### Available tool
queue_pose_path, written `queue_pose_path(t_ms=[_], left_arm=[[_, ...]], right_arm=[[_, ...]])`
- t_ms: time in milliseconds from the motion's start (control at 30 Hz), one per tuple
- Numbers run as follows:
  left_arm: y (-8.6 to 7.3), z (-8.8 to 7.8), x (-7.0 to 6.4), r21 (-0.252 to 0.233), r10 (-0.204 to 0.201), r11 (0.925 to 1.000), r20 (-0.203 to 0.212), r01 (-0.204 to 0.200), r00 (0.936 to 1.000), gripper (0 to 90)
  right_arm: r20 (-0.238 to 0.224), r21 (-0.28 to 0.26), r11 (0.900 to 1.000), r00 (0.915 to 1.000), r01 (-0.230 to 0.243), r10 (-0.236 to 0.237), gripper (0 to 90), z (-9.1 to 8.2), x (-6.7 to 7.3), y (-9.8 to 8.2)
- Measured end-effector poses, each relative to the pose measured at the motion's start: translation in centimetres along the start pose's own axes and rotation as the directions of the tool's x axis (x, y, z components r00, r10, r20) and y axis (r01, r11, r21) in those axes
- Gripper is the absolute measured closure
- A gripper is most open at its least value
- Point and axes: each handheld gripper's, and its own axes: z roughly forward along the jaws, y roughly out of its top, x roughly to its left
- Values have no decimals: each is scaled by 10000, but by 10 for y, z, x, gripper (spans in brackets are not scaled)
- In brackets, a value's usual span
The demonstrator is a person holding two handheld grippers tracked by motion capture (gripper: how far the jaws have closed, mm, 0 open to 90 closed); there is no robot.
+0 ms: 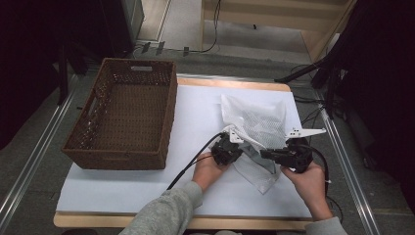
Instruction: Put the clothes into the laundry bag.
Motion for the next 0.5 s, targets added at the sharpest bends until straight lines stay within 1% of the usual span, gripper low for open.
queue_pose_path(t_ms=[67, 100, 133, 267, 300, 367, 433, 467, 500], left_arm=[[1, -1, 2, 126, -191, 9997, 269, 188, 9995, 900], [1, -2, 2, 164, -197, 9997, 344, 192, 9992, 900], [1, -3, 2, 210, -118, 9997, 388, 110, 9992, 900], [0, -12, -1, 138, -128, 9998, 690, 119, 9975, 900], [-1, -15, -3, 53, -235, 9997, 811, 231, 9964, 900], [-2, -23, -4, -40, -198, 9998, 951, 203, 9953, 900], [-3, -31, -7, -166, -315, 9993, 1084, 335, 9936, 900], [-4, -36, -8, -202, -312, 9992, 1256, 340, 9916, 900], [-4, -42, -10, -254, -189, 9994, 1396, 227, 9900, 900]], right_arm=[[2, -10, 10000, 10000, -71, 71, 872, 0, 0, 0], [2, -19, 10000, 10000, -83, 83, 873, 0, -1, 0], [3, -25, 10000, 10000, -91, 91, 873, -1, -1, 0], [8, -17, 10000, 10000, -83, 83, 872, 0, -1, 0], [2, -17, 10000, 10000, -86, 86, 873, -1, -1, 0], [23, -16, 10000, 10000, -88, 88, 873, -1, -1, 0], [40, -13, 9999, 9999, -100, 100, 872, -1, -1, 0], [38, -13, 10000, 9999, -96, 96, 873, -1, -1, 0], [35, 4, 10000, 9999, -98, 98, 872, 0, -1, 0]])
